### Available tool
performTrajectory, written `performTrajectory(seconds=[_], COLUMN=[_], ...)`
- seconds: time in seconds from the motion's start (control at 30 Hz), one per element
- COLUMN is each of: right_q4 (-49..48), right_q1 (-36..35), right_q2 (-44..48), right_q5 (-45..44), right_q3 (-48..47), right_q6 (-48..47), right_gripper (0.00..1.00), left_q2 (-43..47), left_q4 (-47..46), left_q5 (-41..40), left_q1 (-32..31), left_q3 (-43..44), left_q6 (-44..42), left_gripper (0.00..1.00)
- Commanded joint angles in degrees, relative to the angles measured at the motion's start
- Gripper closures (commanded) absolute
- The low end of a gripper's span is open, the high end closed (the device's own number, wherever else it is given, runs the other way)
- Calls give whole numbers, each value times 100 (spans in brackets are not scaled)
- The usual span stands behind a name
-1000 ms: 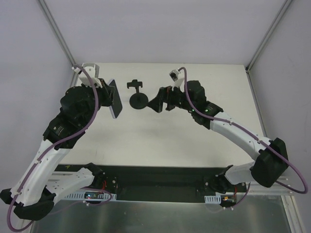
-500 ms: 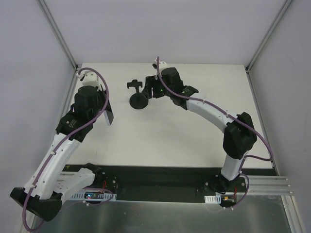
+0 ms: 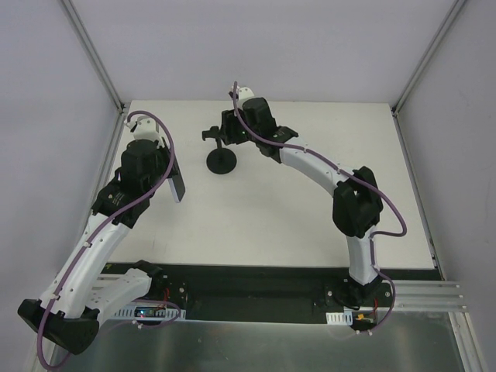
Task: Place the phone on the phone stand
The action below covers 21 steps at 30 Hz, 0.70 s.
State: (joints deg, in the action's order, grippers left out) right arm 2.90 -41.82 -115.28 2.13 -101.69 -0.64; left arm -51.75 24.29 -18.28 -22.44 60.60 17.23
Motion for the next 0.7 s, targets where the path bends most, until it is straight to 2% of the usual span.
performTrajectory(seconds=[0.0, 0.07, 0.27, 0.37, 0.4, 0.53, 0.67], right_q4=[44, 18, -87, -26, 26, 378, 483], right_q1=[-28, -28, -71, -124, -133, -230, -309], right_q2=[-152, -65, 6, -12, -20, -12, 312], right_q5=[6, 24, -143, -378, -519, -1030, -1373], right_q3=[-439, -291, -184, -272, -351, -405, -185], right_q6=[-182, -190, -261, -340, -357, -410, -463], right_gripper=[49, 54, 61, 69, 77, 95, 99], left_q2=[147, 112, 60, 68, 77, 33, 51], left_q4=[-487, -487, -487, -487, -496, -513, -557], left_q5=[-44, -35, 53, 123, 175, 255, 448], left_q1=[20, 20, 2, 11, 11, 20, 11], left_q3=[49, 31, 40, 31, 31, 13, -13], left_q6=[149, 157, 131, 105, 87, -79, -168], left_gripper=[100, 100, 100, 100, 100, 100, 100])
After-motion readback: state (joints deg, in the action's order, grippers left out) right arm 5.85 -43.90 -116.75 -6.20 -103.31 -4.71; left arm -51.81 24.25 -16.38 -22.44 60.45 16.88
